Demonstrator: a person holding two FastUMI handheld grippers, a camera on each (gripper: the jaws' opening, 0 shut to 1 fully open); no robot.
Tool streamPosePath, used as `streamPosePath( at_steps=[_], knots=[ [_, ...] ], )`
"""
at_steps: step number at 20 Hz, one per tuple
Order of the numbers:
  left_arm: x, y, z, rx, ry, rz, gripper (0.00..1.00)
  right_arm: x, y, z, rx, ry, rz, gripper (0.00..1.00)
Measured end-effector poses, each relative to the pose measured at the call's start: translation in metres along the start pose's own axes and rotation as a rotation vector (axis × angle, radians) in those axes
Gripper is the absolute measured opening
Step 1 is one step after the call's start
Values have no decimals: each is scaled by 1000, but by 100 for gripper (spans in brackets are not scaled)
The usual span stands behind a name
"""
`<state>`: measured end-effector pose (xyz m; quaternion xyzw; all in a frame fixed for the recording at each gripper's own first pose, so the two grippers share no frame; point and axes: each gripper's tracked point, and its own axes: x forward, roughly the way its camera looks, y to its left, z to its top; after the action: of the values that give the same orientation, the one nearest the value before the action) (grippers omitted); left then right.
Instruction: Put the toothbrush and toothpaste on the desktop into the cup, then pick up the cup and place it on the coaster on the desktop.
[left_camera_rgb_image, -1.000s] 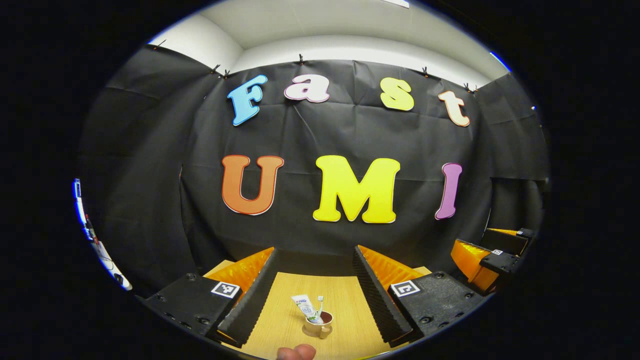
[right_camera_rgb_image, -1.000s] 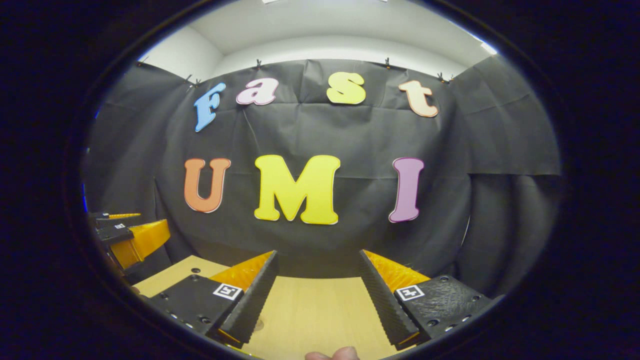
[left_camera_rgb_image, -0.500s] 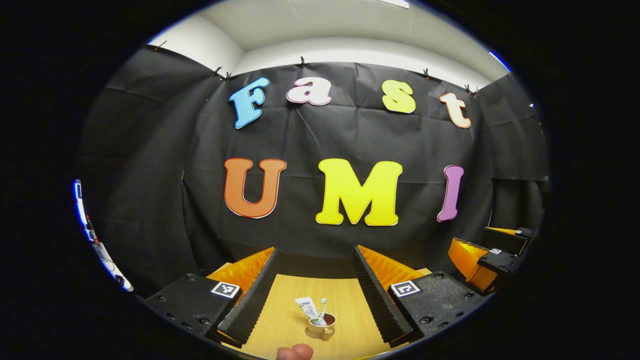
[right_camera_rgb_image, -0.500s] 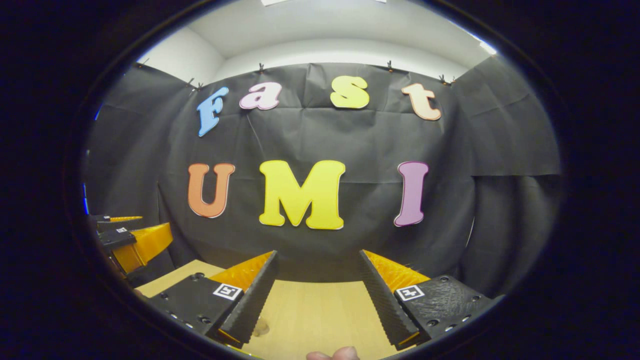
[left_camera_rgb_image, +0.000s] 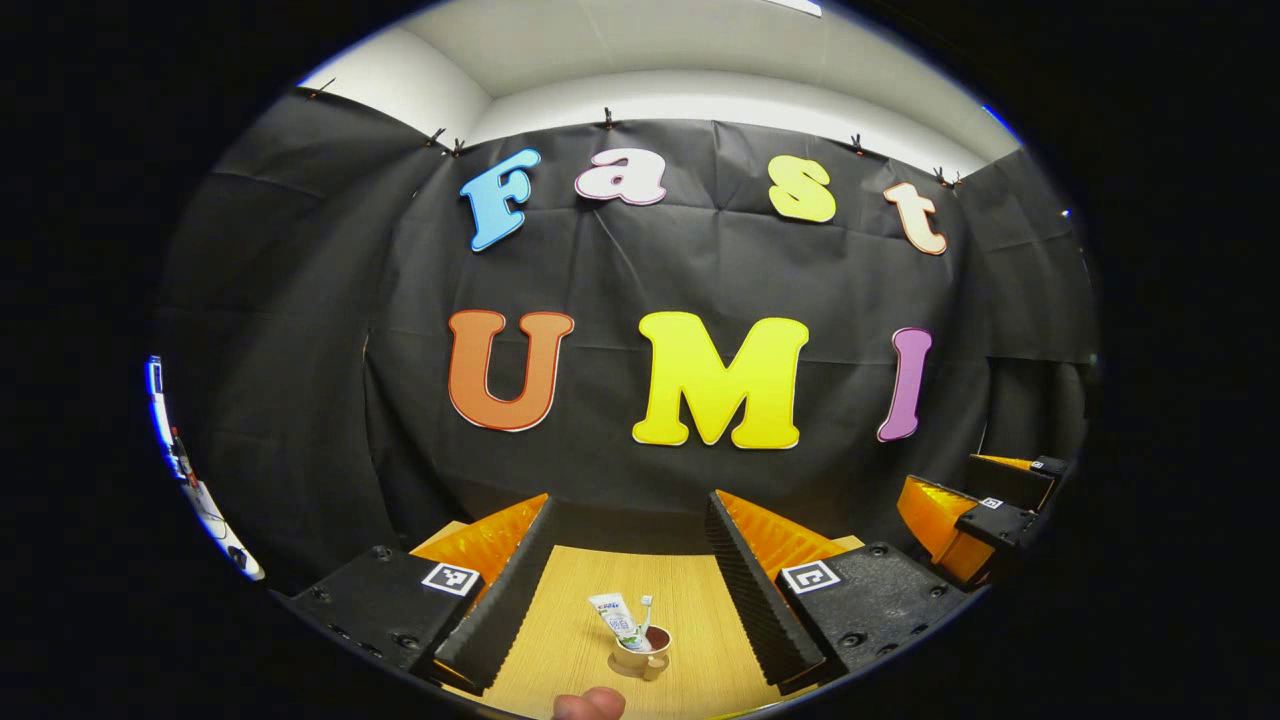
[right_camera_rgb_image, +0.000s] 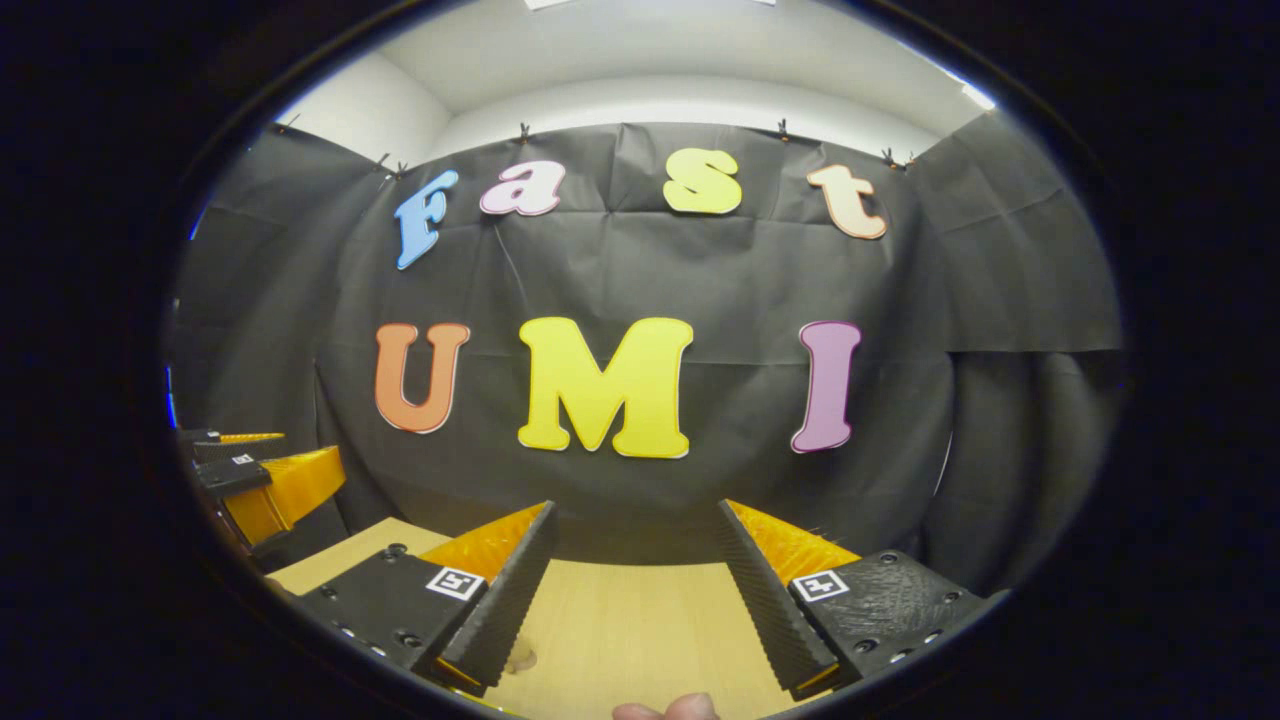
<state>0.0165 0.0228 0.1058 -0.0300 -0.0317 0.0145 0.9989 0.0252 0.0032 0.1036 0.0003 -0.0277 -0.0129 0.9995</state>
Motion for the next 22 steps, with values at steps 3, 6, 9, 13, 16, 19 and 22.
streamPosePath(
  at_steps=[3, 6, 9, 13, 16, 19, 22],
  knots=[
    [1, -1, -1, -1, -1, 3, 94, 2, -1, 1, -1, -4, -1, 96],
    [2, -1, -1, -3, 2, 5, 94, 4, -1, -1, -2, -3, 2, 96],
    [0, 0, -2, -5, 5, 10, 94, 4, -2, 2, -2, -8, 3, 98],
    [1, 0, -3, -6, 7, 12, 94, 4, 0, 3, -5, -12, 7, 96],
    [2, 0, -4, -1, 9, 10, 94, 5, 1, 1, -7, -8, 9, 96],
    [1, 1, -5, 0, 10, 11, 94, 6, 1, -2, -4, -2, 6, 98],
    [2, -1, -5, 3, 9, 8, 94, 7, 2, 1, 0, -8, 5, 98]
  ],
)
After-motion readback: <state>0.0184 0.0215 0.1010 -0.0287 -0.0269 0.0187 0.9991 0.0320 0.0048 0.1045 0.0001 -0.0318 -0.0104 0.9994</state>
